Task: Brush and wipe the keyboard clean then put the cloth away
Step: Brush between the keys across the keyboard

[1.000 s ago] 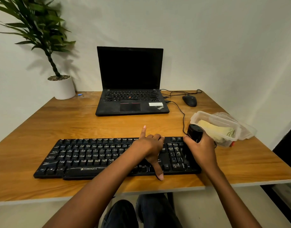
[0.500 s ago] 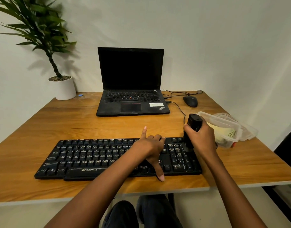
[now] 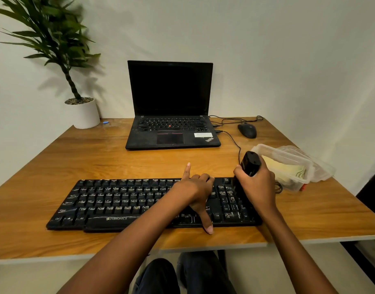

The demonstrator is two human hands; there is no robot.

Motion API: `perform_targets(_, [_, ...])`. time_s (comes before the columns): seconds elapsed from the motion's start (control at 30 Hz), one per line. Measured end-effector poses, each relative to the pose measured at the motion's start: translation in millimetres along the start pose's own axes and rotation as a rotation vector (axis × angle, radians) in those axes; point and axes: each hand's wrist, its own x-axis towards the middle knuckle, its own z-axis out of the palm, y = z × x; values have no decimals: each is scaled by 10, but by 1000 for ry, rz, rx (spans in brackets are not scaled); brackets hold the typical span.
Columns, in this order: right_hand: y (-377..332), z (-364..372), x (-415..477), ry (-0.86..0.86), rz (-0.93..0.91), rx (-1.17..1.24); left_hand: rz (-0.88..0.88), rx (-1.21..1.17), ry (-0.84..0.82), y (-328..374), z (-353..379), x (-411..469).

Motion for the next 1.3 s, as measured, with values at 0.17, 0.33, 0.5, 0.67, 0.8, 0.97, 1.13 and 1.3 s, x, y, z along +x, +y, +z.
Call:
perform_targets(0.17, [-34, -46, 149, -54, 51, -89, 1, 10, 0, 3, -5, -4])
perform_targets(0.33, [-37, 4, -13, 5, -44, 7, 2, 14, -3, 3, -4, -2])
perform_targets(0.5, [16, -53, 113, -90, 66, -19, 6, 13, 0, -1, 6, 6])
perform_targets(0.67, [-108, 49, 358, 3, -50, 10, -1, 18, -7, 3, -4, 6])
perform_targets(0.8, [36, 79, 247, -41, -28, -59, -8, 34, -10, 2, -9, 18])
perform_targets(0.97, [82, -82, -56, -46, -61, -36, -10, 69, 5, 7, 0, 18])
perform_targets(1.13, [26, -300, -462, -25, -80, 79, -6, 76, 25, -8, 23, 23])
perform_targets(1.3, [5, -385, -439, -80, 15, 174, -4, 46, 32, -19, 27, 8])
